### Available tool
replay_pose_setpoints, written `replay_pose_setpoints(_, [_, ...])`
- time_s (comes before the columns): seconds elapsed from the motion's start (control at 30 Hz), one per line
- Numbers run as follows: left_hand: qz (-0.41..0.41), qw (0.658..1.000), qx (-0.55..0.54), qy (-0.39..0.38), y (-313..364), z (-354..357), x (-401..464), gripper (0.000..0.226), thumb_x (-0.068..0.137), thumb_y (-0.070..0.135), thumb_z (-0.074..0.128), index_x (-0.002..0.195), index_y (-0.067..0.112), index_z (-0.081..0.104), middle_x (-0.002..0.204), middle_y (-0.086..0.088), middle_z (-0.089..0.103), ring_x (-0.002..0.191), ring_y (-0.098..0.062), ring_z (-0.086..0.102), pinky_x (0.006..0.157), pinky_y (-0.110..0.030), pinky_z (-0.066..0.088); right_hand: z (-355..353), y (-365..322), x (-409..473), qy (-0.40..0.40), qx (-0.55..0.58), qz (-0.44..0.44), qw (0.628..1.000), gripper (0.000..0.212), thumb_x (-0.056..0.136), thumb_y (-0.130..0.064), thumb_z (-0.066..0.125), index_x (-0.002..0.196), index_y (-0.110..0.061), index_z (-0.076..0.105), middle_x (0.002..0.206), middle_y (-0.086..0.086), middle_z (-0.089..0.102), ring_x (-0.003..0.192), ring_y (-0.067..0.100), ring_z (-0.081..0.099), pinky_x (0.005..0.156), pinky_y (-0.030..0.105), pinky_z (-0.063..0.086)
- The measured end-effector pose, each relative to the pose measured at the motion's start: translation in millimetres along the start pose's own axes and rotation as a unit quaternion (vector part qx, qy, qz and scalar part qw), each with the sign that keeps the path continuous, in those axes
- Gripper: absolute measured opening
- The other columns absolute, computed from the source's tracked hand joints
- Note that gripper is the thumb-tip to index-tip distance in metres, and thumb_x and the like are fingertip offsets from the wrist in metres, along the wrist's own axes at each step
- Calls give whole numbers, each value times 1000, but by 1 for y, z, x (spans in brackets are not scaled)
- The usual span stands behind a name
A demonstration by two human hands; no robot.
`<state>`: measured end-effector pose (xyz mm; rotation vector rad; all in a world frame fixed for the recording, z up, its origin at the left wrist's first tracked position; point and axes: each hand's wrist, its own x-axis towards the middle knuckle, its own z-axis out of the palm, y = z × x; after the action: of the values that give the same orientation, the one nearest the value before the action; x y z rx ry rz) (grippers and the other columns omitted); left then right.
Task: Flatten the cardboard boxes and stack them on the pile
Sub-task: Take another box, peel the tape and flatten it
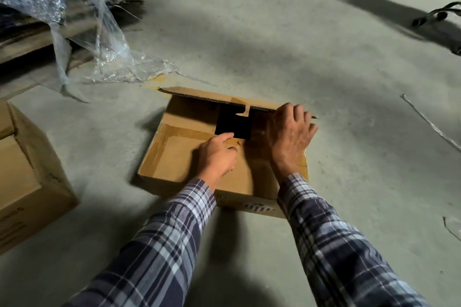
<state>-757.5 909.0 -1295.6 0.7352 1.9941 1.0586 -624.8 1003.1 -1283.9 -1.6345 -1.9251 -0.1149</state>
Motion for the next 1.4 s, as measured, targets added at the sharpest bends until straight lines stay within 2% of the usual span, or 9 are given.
replay_pose_setpoints(0.23, [4, 999, 52, 5, -2, 4, 4, 58, 98, 20, 69, 149, 42, 51, 120, -12, 70, 61, -8, 68, 41, -13, 48, -13, -15, -12, -80, 153, 125, 977, 58, 104, -65, 40, 85, -22, 73, 63, -1, 65, 60, 21, 63, 56, 30, 47])
replay_pose_setpoints(0.33, [-6, 998, 57, 9, 1, 5, 5, 60, 98, 22, 69, 151, 42, 50, 121, -12, 72, 58, -7, 67, 39, -13, 45, -10, -14, 7, -150, 240, 28, 959, 28, 107, -32, 50, 122, -24, 72, 101, 6, 78, 93, 25, 72, 77, 24, 55])
replay_pose_setpoints(0.47, [8, 995, 98, -13, 9, -4, -1, 51, 98, 25, 68, 145, 38, 56, 92, -2, 77, 53, -4, 67, 38, -13, 43, -8, -23, 29, -325, 166, -33, 930, 83, 96, -4, 53, 166, -33, 18, 169, 6, 31, 155, 34, 23, 125, 56, 25])
replay_pose_setpoints(0.83, [104, 963, 249, -8, 66, -59, -26, 27, 82, 53, 83, 98, 37, 68, 86, 8, 73, 73, -13, 69, 60, -24, 49, -27, -51, 61, -528, 40, -48, 847, 50, 107, -44, 39, 155, -32, 45, 152, 1, 53, 131, 27, 54, 107, 41, 44])
replay_pose_setpoints(0.93, [120, 925, 347, -96, 89, -87, -50, 37, 84, 65, 74, 105, 35, 73, 103, 6, 70, 92, -17, 64, 84, -34, 54, -48, -52, 83, -592, 49, -14, 805, 53, 108, -37, 45, 158, -45, 32, 155, -7, 50, 127, 22, 58, 87, 42, 49])
replay_pose_setpoints(1.03, [67, 849, 420, -314, 122, -128, -74, 41, 95, 67, 57, 94, 30, 77, 83, 6, 72, 76, -12, 64, 90, -36, 52, -56, -54, 94, -590, 12, -32, 807, 74, 106, -35, 51, 161, -54, 5, 165, 2, 41, 141, 27, 51, 109, 59, 46])
replay_pose_setpoints(1.13, [13, 798, 451, -400, 140, -152, -82, 41, 94, 65, 58, 96, 30, 80, 52, 7, 54, 49, -13, 43, 68, -29, 43, -52, -60, 88, -601, -5, -53, 797, 85, 105, -31, 56, 162, -48, -5, 143, 16, 64, 124, 29, 66, 107, 64, 48])
replay_pose_setpoints(1.27, [1, 753, 494, -435, 129, -124, -58, 37, 100, 50, 62, 101, 20, 83, 49, 7, 48, 46, -11, 30, 55, -27, 24, -50, -69, 63, -604, -41, -42, 795, 57, 103, -33, 61, 153, -15, 40, 99, 13, 77, 91, 26, 75, 95, 53, 60])
replay_pose_setpoints(1.4, [-46, 659, 571, -488, 88, -89, -43, 20, 100, 35, 69, 102, 15, 73, 75, -1, 57, 49, -12, 53, 52, -24, 44, -62, -77, 46, -572, -97, -61, 812, 29, 98, -37, 70, 82, -14, 64, 76, -2, 65, 71, 17, 62, 72, 30, 51])
